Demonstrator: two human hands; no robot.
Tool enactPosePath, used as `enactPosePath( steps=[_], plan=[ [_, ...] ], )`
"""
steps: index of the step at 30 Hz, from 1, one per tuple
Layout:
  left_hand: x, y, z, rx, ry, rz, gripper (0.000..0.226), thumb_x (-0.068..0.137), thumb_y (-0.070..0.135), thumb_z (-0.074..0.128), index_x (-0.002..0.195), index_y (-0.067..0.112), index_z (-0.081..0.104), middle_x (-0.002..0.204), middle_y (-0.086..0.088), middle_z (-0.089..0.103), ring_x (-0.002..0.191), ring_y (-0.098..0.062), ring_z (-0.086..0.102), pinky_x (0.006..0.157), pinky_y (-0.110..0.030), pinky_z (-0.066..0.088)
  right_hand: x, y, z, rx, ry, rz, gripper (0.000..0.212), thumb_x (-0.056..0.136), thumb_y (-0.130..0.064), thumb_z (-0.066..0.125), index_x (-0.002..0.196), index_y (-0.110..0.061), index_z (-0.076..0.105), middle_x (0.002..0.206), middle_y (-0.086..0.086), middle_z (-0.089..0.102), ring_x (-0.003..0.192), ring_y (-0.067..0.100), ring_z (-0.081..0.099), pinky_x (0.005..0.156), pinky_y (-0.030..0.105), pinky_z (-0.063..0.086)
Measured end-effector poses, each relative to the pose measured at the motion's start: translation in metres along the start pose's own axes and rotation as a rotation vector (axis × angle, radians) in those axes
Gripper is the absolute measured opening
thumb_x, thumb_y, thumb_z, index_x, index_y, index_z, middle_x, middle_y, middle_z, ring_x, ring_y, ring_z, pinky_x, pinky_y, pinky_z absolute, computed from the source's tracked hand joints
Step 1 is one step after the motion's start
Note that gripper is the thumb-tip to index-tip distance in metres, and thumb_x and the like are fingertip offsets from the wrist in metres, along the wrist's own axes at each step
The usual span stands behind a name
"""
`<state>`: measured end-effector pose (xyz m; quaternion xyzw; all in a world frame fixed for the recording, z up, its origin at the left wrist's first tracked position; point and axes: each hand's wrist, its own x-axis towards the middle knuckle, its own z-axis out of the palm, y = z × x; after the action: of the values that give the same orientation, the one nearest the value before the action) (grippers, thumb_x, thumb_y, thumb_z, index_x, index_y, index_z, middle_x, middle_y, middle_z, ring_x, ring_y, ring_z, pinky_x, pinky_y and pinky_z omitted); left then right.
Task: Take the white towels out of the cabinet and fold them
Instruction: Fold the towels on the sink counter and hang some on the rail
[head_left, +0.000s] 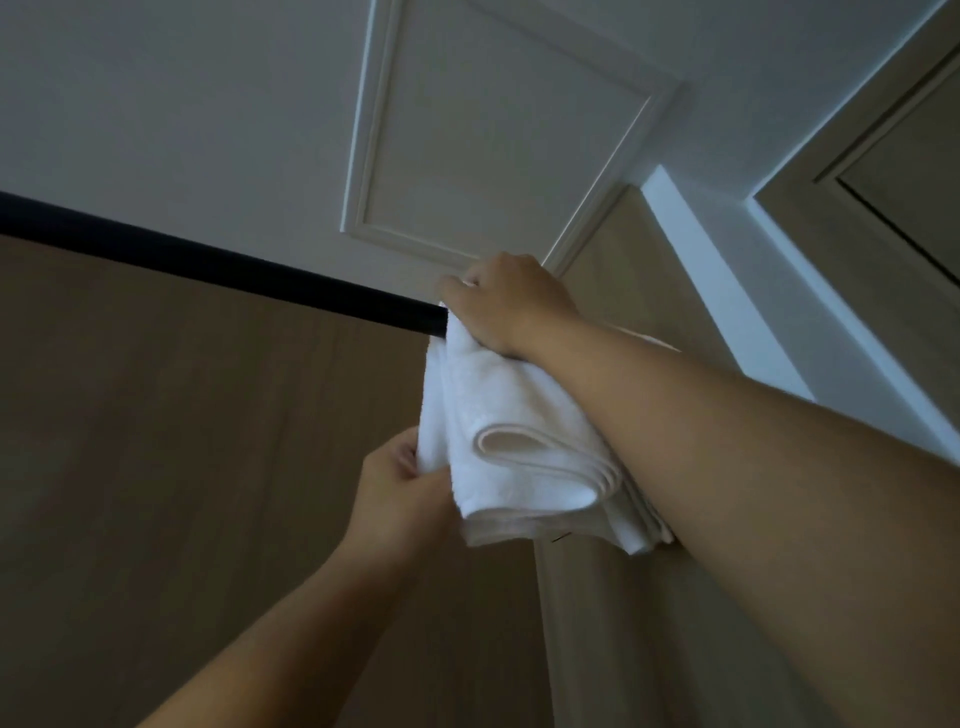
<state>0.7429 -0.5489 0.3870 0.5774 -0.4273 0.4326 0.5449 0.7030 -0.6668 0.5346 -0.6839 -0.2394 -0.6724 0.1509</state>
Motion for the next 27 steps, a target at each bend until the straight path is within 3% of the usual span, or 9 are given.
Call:
enactPosePath(
  steps=[5, 7, 9, 11, 15, 20, 22, 25, 27],
  plan=[
    [-0.005, 0.013, 0.001, 0.009, -0.020, -0.069, 0.039, 0.071, 0.015, 0.068, 0.096, -0.013, 0.063, 0.092, -0.034, 0.067, 0.082, -0.047, 0.066, 0.076, -0.060, 0.055, -0.028, -0.005, 0.017, 0.031, 0.261, 0.067, 0.043, 0.097, -0.041, 0.036, 0.086, -0.014, 0.067, 0.091, 0.004, 0.069, 0.087, 0.028, 0.057, 0.084, 0.037, 0.041],
    [-0.005, 0.016, 0.002, 0.002, 0.002, -0.131, 0.026, 0.080, 0.004, 0.059, 0.097, -0.015, 0.063, 0.095, -0.036, 0.065, 0.079, -0.039, 0.064, 0.084, -0.064, 0.051, -0.040, -0.005, 0.016, 0.102, 0.273, 0.063, 0.037, 0.098, -0.035, 0.037, 0.101, -0.016, 0.069, 0.106, 0.004, 0.070, 0.103, 0.027, 0.059, 0.097, 0.038, 0.039],
    [-0.003, 0.018, 0.002, -0.027, 0.022, -0.191, 0.022, 0.086, -0.002, 0.050, 0.098, -0.013, 0.065, 0.096, -0.035, 0.066, 0.081, -0.033, 0.064, 0.087, -0.064, 0.049, -0.053, -0.002, 0.014, 0.175, 0.222, 0.027, 0.038, 0.099, -0.028, 0.038, 0.129, -0.020, 0.061, 0.133, 0.002, 0.061, 0.127, 0.021, 0.049, 0.112, 0.038, 0.029],
    [0.000, 0.027, 0.004, -0.125, 0.029, -0.243, 0.026, 0.095, 0.013, 0.050, 0.101, 0.000, 0.071, 0.091, -0.022, 0.073, 0.083, -0.026, 0.072, 0.080, -0.055, 0.057, -0.068, 0.005, 0.010, 0.260, 0.143, -0.015, 0.047, 0.100, -0.021, 0.037, 0.147, -0.021, 0.044, 0.153, -0.003, 0.041, 0.144, 0.014, 0.029, 0.120, 0.040, 0.017],
    [0.010, 0.046, 0.008, -0.056, -0.046, -0.324, 0.040, 0.094, 0.045, 0.058, 0.110, 0.011, 0.071, 0.101, -0.011, 0.076, 0.090, -0.026, 0.074, 0.082, -0.045, 0.061, -0.105, 0.020, 0.004, 0.542, 0.078, 0.005, 0.052, 0.099, -0.004, 0.037, 0.148, -0.021, 0.042, 0.159, -0.009, 0.029, 0.149, 0.005, 0.013, 0.123, 0.037, 0.012],
    [0.011, 0.050, 0.017, 0.072, 0.100, -0.314, 0.027, 0.085, 0.036, 0.071, 0.099, 0.013, 0.070, 0.086, -0.003, 0.076, 0.076, -0.019, 0.074, 0.076, -0.044, 0.062, -0.164, 0.023, 0.016, 0.851, 0.066, 0.209, 0.050, 0.102, -0.001, 0.037, 0.144, -0.027, 0.047, 0.154, -0.018, 0.033, 0.144, -0.001, 0.026, 0.121, 0.035, 0.026],
    [0.010, 0.050, 0.019, 0.118, 0.100, -0.296, 0.037, 0.076, 0.038, 0.074, 0.101, 0.013, 0.067, 0.092, -0.005, 0.075, 0.083, -0.023, 0.073, 0.079, -0.046, 0.061, -0.177, 0.019, 0.020, 0.967, 0.125, 0.308, 0.049, 0.102, -0.004, 0.042, 0.144, -0.029, 0.046, 0.151, -0.018, 0.037, 0.139, 0.001, 0.034, 0.114, 0.027, 0.037],
    [0.011, 0.045, 0.018, 0.235, 0.110, -0.276, 0.031, 0.076, 0.034, 0.069, 0.097, 0.011, 0.068, 0.092, -0.006, 0.073, 0.085, -0.025, 0.072, 0.076, -0.039, 0.061, -0.183, 0.007, 0.025, 1.001, 0.243, 0.568, 0.050, 0.097, -0.017, 0.054, 0.143, -0.031, 0.044, 0.141, -0.011, 0.048, 0.124, 0.008, 0.050, 0.089, 0.015, 0.047],
    [0.013, 0.042, 0.015, 0.273, 0.118, -0.276, 0.023, 0.085, 0.028, 0.065, 0.095, 0.008, 0.069, 0.089, -0.008, 0.072, 0.081, -0.024, 0.070, 0.070, -0.034, 0.058, -0.180, -0.001, 0.026, 1.211, 0.238, 0.833, 0.053, 0.089, -0.028, 0.066, 0.138, -0.027, 0.048, 0.128, -0.005, 0.059, 0.112, 0.013, 0.058, 0.090, 0.026, 0.050]
  ],
)
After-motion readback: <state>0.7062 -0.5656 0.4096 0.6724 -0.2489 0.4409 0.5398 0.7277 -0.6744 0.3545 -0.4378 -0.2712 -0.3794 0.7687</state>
